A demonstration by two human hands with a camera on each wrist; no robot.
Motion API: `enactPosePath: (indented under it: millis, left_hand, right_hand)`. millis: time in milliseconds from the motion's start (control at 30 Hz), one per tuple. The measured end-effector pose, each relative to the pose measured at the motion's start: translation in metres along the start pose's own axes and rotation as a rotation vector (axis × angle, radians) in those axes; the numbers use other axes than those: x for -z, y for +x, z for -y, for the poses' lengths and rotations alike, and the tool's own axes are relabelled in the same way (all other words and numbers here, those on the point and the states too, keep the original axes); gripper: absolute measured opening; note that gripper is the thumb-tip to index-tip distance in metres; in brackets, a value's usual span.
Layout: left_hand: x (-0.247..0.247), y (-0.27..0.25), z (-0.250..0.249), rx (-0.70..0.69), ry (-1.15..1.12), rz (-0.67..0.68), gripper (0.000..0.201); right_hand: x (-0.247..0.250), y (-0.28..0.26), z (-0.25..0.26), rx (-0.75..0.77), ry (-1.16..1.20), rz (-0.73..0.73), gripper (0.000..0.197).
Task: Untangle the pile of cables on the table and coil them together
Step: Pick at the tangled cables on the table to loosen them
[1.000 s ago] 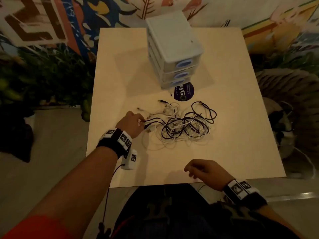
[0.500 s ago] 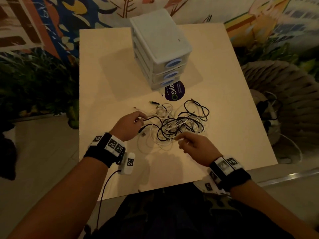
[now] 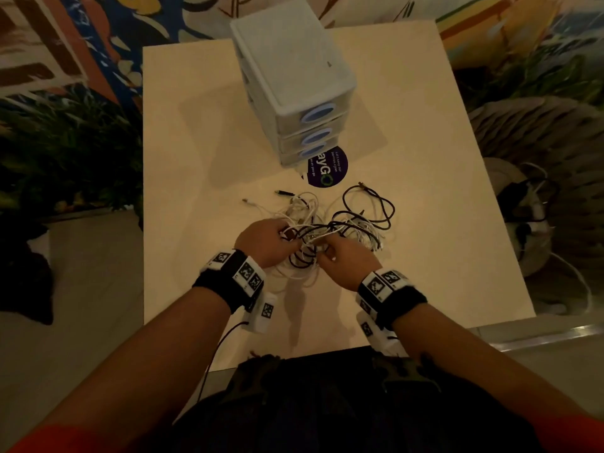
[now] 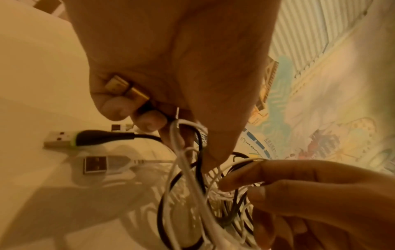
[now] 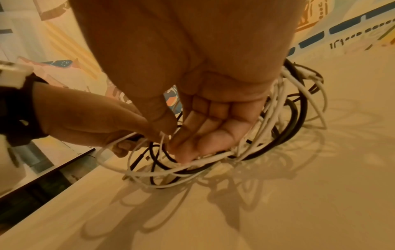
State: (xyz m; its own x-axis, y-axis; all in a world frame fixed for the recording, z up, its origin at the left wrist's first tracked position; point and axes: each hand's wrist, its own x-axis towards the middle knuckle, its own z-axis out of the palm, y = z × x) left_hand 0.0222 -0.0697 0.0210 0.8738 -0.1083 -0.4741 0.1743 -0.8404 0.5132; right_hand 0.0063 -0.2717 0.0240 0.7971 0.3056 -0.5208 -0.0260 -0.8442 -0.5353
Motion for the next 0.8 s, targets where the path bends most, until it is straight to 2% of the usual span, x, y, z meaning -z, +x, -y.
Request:
enactPosePath:
  millis: [133,267,367,533,667,733,800]
  left_hand:
    - [-0.004,-0.001,-0.008,0.039,0.020,0.073,0.029]
    - [-0.003,-0.009,-0.013,0.070,-0.154,0.163,0.047]
    - [-0.003,-0.018,-0.016,0.126,-0.275,0.136,0.041]
    - [0.000,-0.026,-0.022,0.174,-0.337,0.094,0.032]
    - [-0.004,-0.030,-0.027,0.181,-0.394,0.101,0.050]
    - [-0.007,-0.028,-0.024,0.149,-0.439,0.089,0.042]
    - [-0.010,-0.027,-0.019,0.085,-0.394,0.085,0.019]
  right_hand:
    - [0.002,0.002,-0.002,0.109,-0.010,0.004,0.036]
    - [-0.001,0.005,0.000,0.174,-0.041,-0.025,0.035]
    - [-0.001,0.004,-0.001,0.213,0.000,-0.084,0.029]
    - [0.009,0.000,-0.003,0.231,0.013,-0.061,0.023]
    - [0.011,0.004,-0.010,0.194,0.075,0.044,0.022]
    - [0.012,0.005,-0.011,0.188,0.124,0.083,0.019]
    - [0.012,0.007,-0.011,0.182,0.149,0.070,0.020]
